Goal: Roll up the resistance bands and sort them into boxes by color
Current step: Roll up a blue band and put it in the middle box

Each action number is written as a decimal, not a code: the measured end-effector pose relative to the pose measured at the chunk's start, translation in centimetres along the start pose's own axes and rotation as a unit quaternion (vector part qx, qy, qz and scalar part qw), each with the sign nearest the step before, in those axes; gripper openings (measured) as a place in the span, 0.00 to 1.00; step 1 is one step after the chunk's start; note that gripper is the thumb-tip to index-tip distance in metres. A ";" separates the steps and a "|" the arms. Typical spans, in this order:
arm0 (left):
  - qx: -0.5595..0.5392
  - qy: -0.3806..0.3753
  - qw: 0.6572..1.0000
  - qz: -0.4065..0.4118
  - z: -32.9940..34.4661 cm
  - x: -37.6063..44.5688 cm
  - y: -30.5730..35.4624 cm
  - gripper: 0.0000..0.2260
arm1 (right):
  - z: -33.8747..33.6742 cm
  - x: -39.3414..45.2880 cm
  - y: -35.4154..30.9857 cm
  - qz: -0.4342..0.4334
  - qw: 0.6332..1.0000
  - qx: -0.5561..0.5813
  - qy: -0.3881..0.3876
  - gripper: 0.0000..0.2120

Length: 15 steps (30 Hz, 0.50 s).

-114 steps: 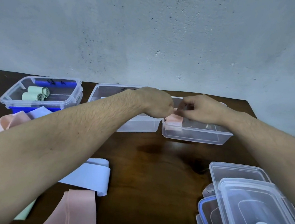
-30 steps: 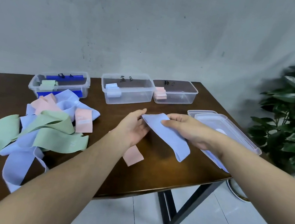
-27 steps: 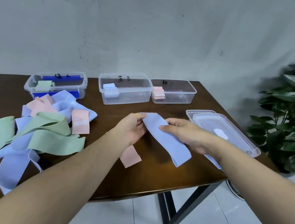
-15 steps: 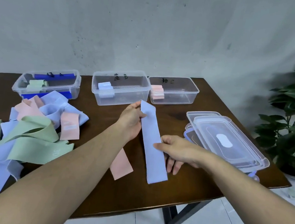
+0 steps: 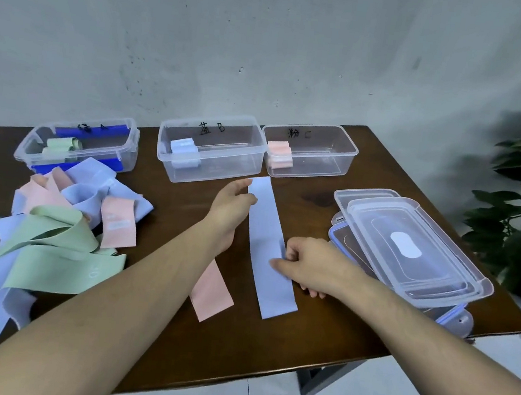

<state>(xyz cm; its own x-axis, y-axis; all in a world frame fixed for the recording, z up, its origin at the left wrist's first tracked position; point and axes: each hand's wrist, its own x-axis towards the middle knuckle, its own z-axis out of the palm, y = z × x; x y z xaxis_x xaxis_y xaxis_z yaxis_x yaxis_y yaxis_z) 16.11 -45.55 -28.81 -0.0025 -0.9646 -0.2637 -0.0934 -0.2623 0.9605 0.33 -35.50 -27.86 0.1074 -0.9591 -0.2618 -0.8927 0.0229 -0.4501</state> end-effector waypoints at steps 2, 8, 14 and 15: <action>0.052 -0.017 0.998 0.039 -0.2 -1.8 0.1 0.18 | 0.3 -0.5 0.5 -0.029 0.998 0.035 0.036 0.14; 0.213 -0.070 0.955 0.193 -1.4 -8.5 -2.3 0.13 | 2.2 -3.6 2.4 -0.169 0.976 0.074 0.113 0.06; 0.341 -0.130 0.875 0.317 -3.1 -12.8 -5.6 0.04 | 3.6 -5.7 3.9 -0.239 0.962 0.007 0.129 0.20; 0.359 -0.138 0.860 0.337 -3.4 -13.3 -6.0 0.05 | 3.8 -5.9 4.1 -0.244 0.961 -0.014 0.130 0.21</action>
<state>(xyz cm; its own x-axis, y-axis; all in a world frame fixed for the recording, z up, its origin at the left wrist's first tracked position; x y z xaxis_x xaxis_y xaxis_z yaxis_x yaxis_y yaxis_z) 20.12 -31.23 -30.78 -0.5227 -0.8223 0.2247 -0.5681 0.5326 0.6274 -2.28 -28.66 -31.39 0.4058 -0.8922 0.1982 -0.7761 -0.4509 -0.4408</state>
